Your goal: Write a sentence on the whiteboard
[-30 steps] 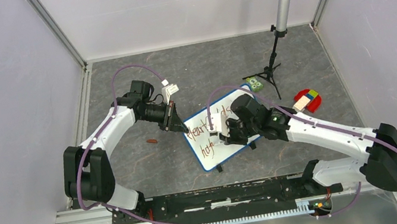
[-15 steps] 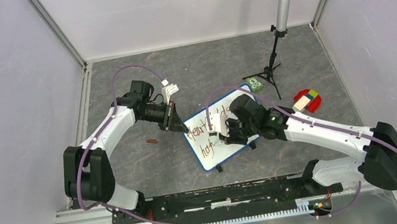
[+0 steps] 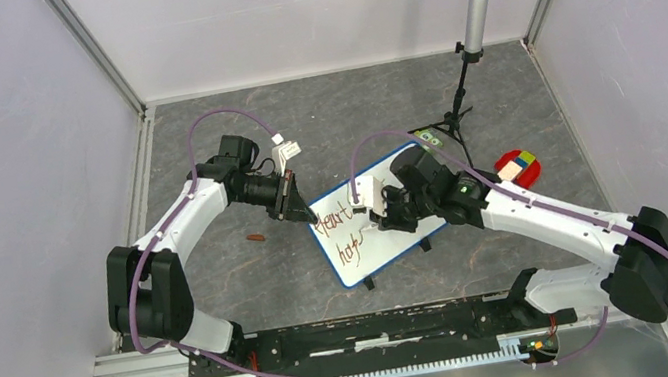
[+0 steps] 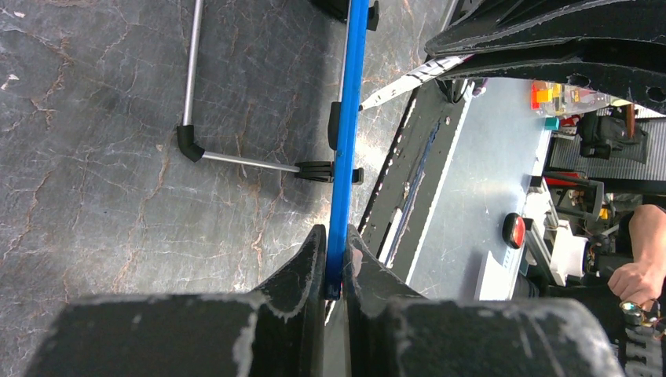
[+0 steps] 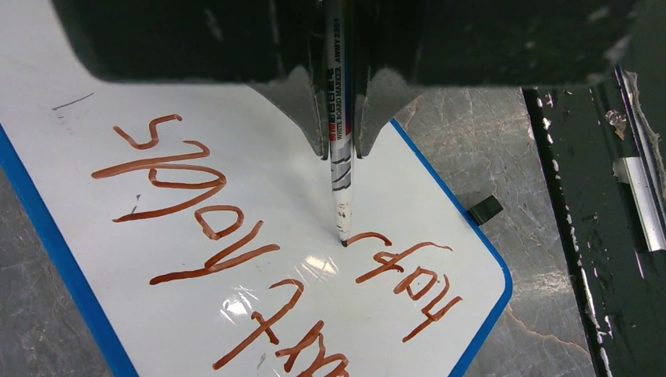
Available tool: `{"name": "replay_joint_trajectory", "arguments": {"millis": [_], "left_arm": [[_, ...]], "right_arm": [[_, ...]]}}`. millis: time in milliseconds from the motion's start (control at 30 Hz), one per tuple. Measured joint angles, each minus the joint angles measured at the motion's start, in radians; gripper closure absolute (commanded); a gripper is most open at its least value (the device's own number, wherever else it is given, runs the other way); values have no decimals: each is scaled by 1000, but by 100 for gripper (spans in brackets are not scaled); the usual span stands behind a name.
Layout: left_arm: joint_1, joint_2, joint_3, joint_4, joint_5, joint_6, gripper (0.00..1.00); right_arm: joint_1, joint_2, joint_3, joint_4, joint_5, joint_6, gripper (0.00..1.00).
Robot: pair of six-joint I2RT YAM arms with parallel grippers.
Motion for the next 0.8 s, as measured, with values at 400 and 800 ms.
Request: {"name": "replay_joint_trajectory", "arguments": {"millis": [400,800], "left_arm": [[0,0,0,0,-1,0,98],[0,0,0,0,-1,0,98]], "right_arm": [[-2,-6,-19,6,-5,-4,100],[32,-14,-120,5,-60,5,100]]}}
